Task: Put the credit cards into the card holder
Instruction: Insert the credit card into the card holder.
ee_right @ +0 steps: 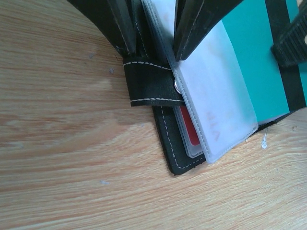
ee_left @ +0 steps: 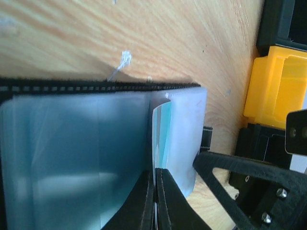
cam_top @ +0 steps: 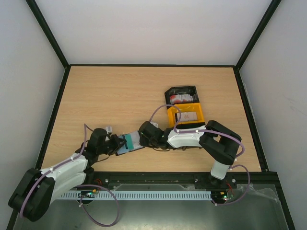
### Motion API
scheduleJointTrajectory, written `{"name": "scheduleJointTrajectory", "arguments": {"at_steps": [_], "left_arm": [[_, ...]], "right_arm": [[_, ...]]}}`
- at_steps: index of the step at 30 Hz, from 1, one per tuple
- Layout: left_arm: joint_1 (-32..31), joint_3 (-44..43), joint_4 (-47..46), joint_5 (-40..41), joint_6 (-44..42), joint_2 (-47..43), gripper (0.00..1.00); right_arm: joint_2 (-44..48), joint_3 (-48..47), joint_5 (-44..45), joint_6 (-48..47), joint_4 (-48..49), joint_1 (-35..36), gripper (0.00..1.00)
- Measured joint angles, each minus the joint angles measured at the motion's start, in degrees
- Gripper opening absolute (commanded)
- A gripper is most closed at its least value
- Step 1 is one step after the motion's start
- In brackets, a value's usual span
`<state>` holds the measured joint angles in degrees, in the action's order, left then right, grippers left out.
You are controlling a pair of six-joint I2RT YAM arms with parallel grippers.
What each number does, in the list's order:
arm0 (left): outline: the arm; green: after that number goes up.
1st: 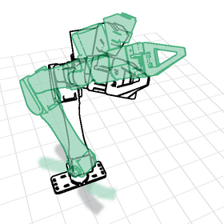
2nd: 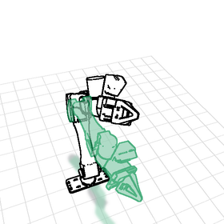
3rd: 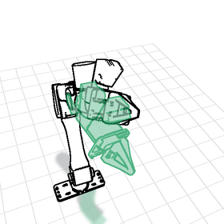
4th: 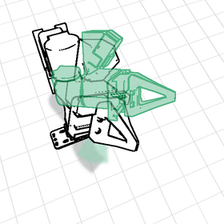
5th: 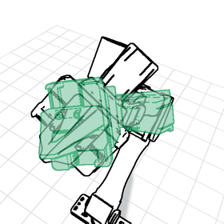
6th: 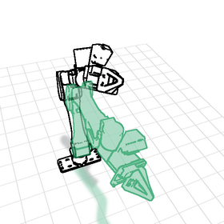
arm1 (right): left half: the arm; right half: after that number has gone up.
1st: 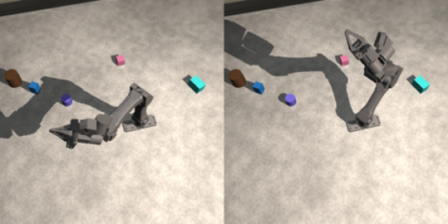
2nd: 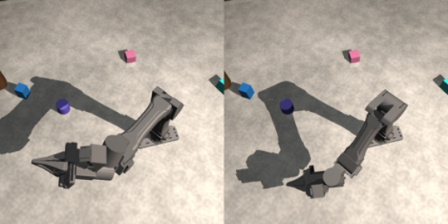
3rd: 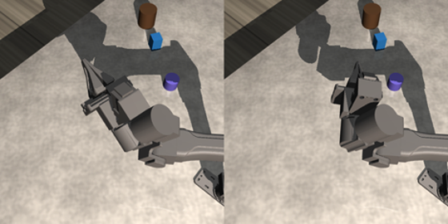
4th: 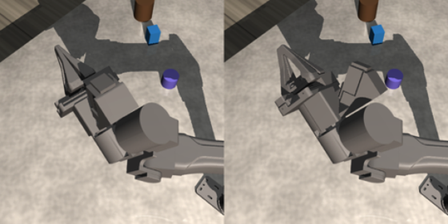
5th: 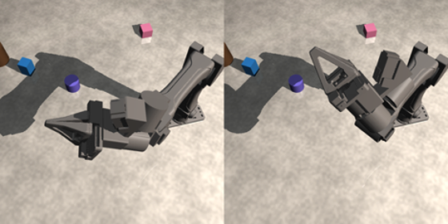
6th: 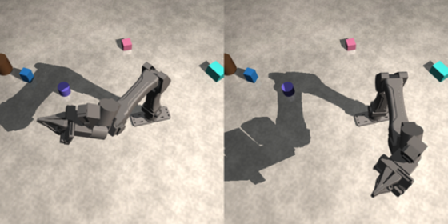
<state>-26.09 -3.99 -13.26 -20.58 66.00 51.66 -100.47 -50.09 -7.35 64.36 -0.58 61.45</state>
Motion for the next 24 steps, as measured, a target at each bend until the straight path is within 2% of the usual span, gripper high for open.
{"name": "scheduleJointTrajectory", "arguments": {"at_steps": [7, 14, 20, 24], "left_arm": [[1.42, -1.36, -2.56, -0.20, -3.58, 4.13, 0.03], [1.66, -0.15, -4.81, -0.09, -5.84, 3.82, 0.03], [1.75, 0.37, -3.08, 0.66, -9.44, 1.29, 0.13], [1.79, 1.20, -3.69, 0.35, -9.88, 3.15, 0.15]], "right_arm": [[-0.33, -0.02, -1.51, -2.29, 0.63, -0.31, 0.24], [-0.68, -0.26, -2.47, -3.93, 1.03, -0.48, 0.24], [-1.44, -0.50, -3.91, -4.57, 2.58, -0.52, 0.24], [-1.66, -0.50, -4.76, -4.59, 3.43, -0.55, 0.24]]}}
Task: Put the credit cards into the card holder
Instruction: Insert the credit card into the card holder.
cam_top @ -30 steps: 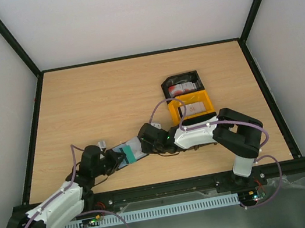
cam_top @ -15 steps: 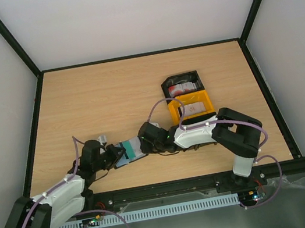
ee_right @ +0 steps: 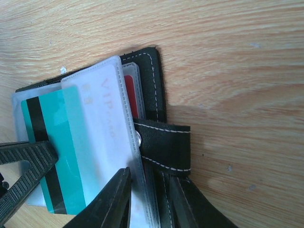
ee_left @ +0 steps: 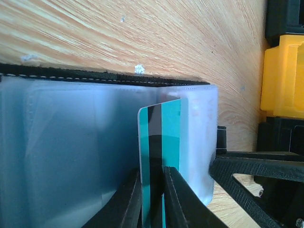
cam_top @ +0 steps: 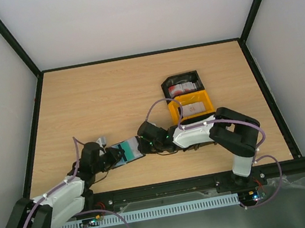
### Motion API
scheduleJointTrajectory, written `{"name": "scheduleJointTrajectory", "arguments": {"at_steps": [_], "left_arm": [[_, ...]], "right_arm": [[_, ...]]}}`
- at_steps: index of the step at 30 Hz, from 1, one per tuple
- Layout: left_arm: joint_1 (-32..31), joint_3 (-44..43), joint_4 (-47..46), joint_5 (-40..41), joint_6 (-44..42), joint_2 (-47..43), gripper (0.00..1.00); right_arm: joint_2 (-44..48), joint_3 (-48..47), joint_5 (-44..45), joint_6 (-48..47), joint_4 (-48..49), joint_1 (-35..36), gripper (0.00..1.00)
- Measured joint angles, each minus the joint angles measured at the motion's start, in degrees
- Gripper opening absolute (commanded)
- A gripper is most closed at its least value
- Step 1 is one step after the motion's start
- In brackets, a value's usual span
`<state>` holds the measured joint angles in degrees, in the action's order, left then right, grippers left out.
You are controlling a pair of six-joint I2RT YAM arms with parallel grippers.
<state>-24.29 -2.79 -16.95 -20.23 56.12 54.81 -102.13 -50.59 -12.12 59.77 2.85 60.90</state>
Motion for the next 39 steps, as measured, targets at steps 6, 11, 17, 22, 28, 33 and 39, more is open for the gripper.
{"name": "scheduleJointTrajectory", "arguments": {"at_steps": [6, 11, 17, 22, 28, 33, 39], "left_arm": [[-0.81, -0.28, -3.39, -0.79, -0.20, 3.48, 0.15], [-3.63, -2.95, -2.32, 0.50, -0.63, 6.43, 0.23], [-6.60, -5.97, -2.08, 1.20, -1.25, 9.46, 0.47], [-7.56, -7.80, 1.81, 1.79, -1.73, 7.65, 0.66], [-8.09, -11.41, 14.05, 2.75, -1.86, 2.62, 0.82], [-8.17, -14.91, 22.53, 3.37, -1.64, 2.16, 0.79], [-8.17, -17.18, 27.71, 4.15, -1.18, 2.56, 0.59]], "right_arm": [[0.00, 0.00, -0.07, 0.04, 0.02, -0.04, 0.24], [0.02, 0.28, -0.07, 0.09, 0.48, -0.04, 0.24], [0.13, 0.61, 0.00, 0.33, 0.98, -0.04, 0.24], [0.52, 1.38, 0.31, 1.07, 1.88, -0.02, 0.24], [0.96, 2.23, 0.42, 1.33, 2.67, -0.02, 0.24], [1.09, 2.62, 0.37, 1.33, 3.28, -0.02, 0.24], [1.09, 2.69, 0.24, 1.29, 3.45, -0.02, 0.24]]}}
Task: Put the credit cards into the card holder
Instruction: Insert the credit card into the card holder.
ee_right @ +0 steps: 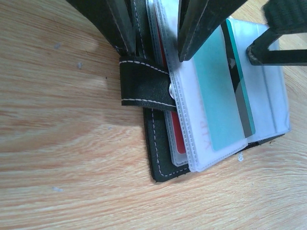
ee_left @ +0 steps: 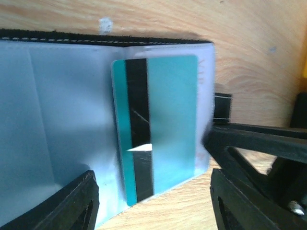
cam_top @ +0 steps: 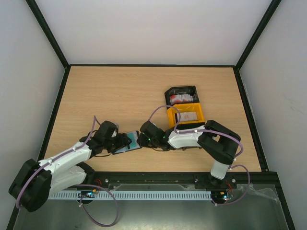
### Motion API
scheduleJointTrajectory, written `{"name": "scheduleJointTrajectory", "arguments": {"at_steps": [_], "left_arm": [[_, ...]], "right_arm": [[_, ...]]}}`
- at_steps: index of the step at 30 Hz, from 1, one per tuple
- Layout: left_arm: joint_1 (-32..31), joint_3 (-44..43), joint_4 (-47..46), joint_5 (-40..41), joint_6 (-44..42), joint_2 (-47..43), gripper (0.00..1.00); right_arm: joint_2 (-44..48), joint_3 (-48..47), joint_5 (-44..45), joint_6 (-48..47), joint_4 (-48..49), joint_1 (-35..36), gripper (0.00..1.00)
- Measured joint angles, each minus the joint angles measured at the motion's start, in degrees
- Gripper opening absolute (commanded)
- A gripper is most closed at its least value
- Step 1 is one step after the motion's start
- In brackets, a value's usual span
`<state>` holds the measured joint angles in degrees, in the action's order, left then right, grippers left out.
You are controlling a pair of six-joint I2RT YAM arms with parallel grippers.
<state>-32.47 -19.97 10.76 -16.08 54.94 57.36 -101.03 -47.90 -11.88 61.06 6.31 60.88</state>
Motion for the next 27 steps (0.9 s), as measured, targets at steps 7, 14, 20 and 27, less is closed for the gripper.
{"name": "scheduleJointTrajectory", "arguments": {"at_steps": [7, 14, 20, 27], "left_arm": [[0.02, -0.55, -2.27, -0.50, -1.03, 6.03, 0.38], [0.00, -0.57, -4.46, -1.77, -2.21, 7.98, 0.31], [0.00, -0.68, -5.77, -2.84, -3.80, 9.38, 0.29], [0.00, -1.79, -6.32, -3.61, -6.05, 11.26, 0.35]], "right_arm": [[0.02, 0.11, -0.24, -0.20, 0.46, 0.00, 0.29], [0.02, 0.13, -0.94, -0.68, 1.01, 0.00, 0.32], [0.02, 0.09, -1.38, -1.70, 1.09, -0.02, 0.32], [0.02, 0.07, -1.40, -2.40, 1.01, -0.02, 0.31]]}}
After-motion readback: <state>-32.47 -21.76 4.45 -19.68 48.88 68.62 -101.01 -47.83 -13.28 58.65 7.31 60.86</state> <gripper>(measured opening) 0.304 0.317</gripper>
